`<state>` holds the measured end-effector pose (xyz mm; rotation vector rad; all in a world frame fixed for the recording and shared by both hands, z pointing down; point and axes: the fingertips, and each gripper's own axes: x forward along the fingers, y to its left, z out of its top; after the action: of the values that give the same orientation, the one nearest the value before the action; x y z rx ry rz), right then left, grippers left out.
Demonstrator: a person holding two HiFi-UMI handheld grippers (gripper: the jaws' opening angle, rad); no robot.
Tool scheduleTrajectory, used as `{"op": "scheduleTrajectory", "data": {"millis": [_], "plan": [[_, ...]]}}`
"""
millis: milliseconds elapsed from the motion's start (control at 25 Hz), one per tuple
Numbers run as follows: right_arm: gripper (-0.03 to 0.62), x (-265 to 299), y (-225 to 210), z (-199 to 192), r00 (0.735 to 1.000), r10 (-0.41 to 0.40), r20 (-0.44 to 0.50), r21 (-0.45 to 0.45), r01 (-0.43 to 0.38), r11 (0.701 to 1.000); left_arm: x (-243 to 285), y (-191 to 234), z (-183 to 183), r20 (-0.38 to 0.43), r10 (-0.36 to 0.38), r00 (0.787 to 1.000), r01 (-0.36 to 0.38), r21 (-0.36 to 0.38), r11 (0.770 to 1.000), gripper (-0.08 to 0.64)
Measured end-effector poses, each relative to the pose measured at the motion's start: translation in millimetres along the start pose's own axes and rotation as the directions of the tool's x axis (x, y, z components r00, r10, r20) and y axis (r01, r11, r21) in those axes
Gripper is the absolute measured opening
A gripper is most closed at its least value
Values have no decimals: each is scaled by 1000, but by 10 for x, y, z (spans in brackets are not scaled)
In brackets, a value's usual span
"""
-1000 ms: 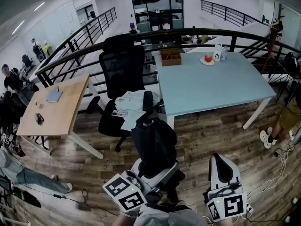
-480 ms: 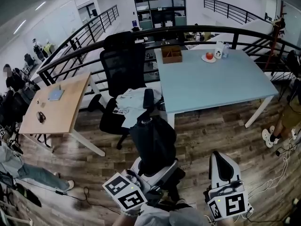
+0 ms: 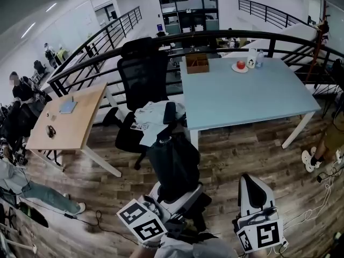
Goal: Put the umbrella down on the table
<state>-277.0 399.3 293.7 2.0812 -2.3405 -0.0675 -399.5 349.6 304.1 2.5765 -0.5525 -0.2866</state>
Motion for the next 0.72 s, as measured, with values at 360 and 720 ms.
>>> {"op": "scheduleTrajectory", "data": {"millis": [360, 720], "plan": [[-2, -327, -308, 28, 1000, -3, 22, -4, 3, 1000, 202, -319, -133, 15, -11, 1000, 11, 9, 1000, 288], [-2, -402, -542, -54, 999, -47, 16, 7, 47, 999, 442, -351, -169, 1, -39, 999, 39, 20, 999, 288]]}}
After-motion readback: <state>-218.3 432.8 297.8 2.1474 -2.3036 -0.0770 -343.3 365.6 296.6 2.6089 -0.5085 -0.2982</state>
